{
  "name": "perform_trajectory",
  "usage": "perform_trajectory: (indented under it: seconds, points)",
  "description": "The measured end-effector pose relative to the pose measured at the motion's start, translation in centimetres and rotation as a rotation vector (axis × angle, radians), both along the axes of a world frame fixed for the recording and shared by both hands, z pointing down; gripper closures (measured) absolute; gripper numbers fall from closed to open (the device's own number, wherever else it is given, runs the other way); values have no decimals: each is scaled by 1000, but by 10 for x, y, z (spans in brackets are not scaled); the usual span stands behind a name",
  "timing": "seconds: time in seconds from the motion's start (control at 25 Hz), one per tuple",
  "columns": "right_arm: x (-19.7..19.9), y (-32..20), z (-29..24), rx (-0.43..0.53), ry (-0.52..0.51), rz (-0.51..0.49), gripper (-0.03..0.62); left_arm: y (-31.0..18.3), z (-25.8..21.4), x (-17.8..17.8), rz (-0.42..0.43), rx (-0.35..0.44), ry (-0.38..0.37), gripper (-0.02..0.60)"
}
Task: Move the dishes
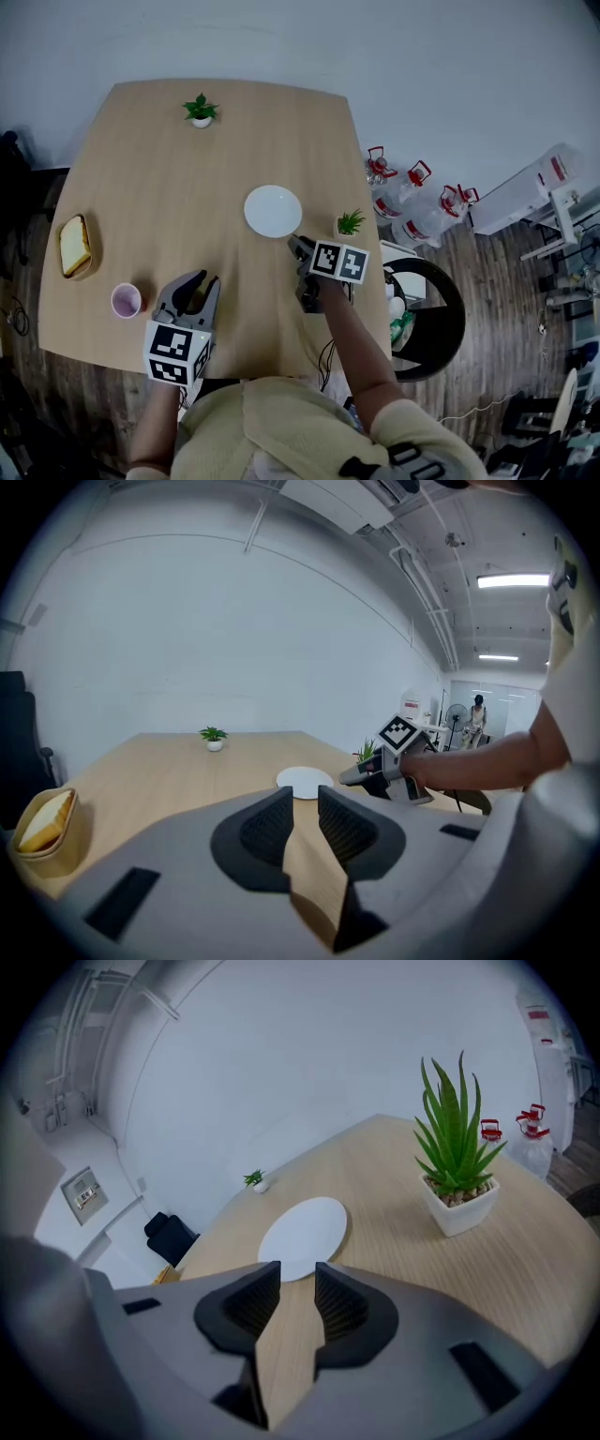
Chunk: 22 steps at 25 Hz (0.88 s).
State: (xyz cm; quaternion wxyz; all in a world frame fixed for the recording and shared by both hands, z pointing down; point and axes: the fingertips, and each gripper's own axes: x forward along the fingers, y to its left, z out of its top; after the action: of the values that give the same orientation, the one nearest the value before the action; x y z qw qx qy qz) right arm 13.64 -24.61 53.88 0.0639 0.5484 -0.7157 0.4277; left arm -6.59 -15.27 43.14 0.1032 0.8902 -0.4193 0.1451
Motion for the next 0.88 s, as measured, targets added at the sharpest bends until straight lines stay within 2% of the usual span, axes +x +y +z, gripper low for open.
perform_trajectory:
  seconds: [0.52, 0.88]
  points:
    - [14, -35, 30, -175, -108, 159, 454, -4, -3, -1, -7, 5, -16, 492]
    - [13, -42, 35, -194, -186, 233, 454, -6, -7, -9, -35, 18, -9, 492]
